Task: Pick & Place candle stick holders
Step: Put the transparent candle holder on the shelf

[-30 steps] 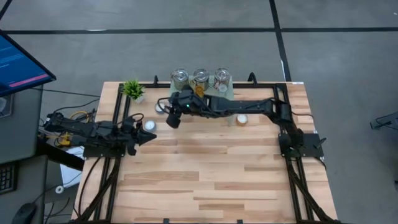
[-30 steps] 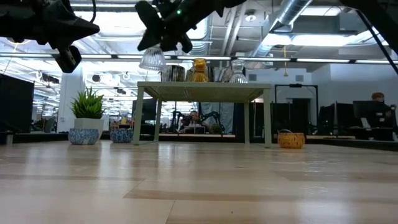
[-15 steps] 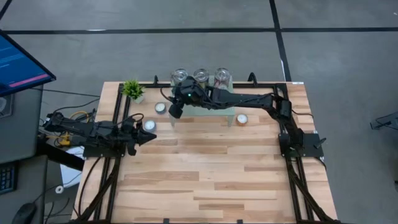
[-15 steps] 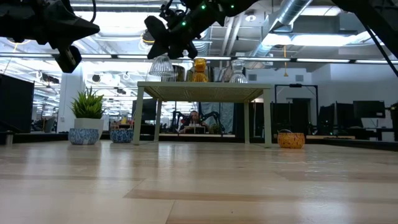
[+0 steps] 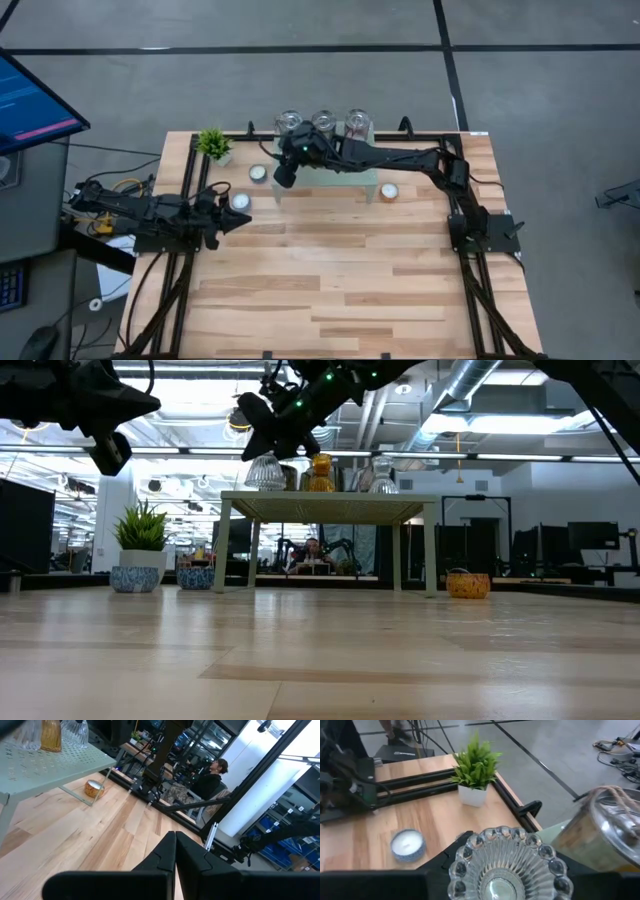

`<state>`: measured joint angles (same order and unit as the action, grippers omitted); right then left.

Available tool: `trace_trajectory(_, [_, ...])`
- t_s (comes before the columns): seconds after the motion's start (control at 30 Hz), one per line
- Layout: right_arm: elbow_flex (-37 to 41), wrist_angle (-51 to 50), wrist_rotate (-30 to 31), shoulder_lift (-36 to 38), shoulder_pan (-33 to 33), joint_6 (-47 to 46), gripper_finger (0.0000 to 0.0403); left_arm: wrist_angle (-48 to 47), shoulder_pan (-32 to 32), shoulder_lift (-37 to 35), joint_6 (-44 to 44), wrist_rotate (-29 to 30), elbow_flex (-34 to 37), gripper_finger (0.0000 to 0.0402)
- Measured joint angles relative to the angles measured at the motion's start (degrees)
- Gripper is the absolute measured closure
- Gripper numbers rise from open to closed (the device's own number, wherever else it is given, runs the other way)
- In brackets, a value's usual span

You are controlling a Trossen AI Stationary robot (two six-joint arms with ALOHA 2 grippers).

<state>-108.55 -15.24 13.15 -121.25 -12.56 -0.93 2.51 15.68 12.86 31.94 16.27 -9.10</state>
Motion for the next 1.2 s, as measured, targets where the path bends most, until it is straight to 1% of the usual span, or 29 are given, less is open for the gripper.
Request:
trace_trajectory(0.43, [0.52,-0.99,0.9,0.02,-1.06,-0.97,0.0269,0.16,0.0,0.0,0.0,0.0,0.0,0.0395])
trace_trajectory(0.53, [0.57,-1.09,1.92,0.02,-1.07,-1.08,0.0269,0.17,0.0,0.0,0.0,0.0,0.0,0.0395])
trace_trajectory(0.57, [0.57,-1.09,1.97,0.02,-1.09,-1.09,0.0266,0.17,0.0,0.0,0.0,0.0,0.0,0.0395])
trace_trajectory(0.73, [0.57,-0.83,1.9,0.02,-1.12,-1.07,0.0214,0.21,0.0,0.0,0.0,0.0,0.0,0.0395])
trace_trajectory(0.87, [0.57,-0.74,1.84,0.02,-0.99,-1.07,0.0187,0.39,0.0,0.0,0.0,0.0,0.0,0.0395])
trace_trajectory(1.03, [0.15,1.09,1.69,0.29,-0.19,1.0,0.0166,0.54,0.0,-0.02,0.0,0.0,0.0,0.0395])
trace_trajectory(1.2, [-3.69,0.56,2.12,0.68,0.63,3.97,0.0159,0.56,0.0,-0.02,0.0,0.0,0.0,0.0395])
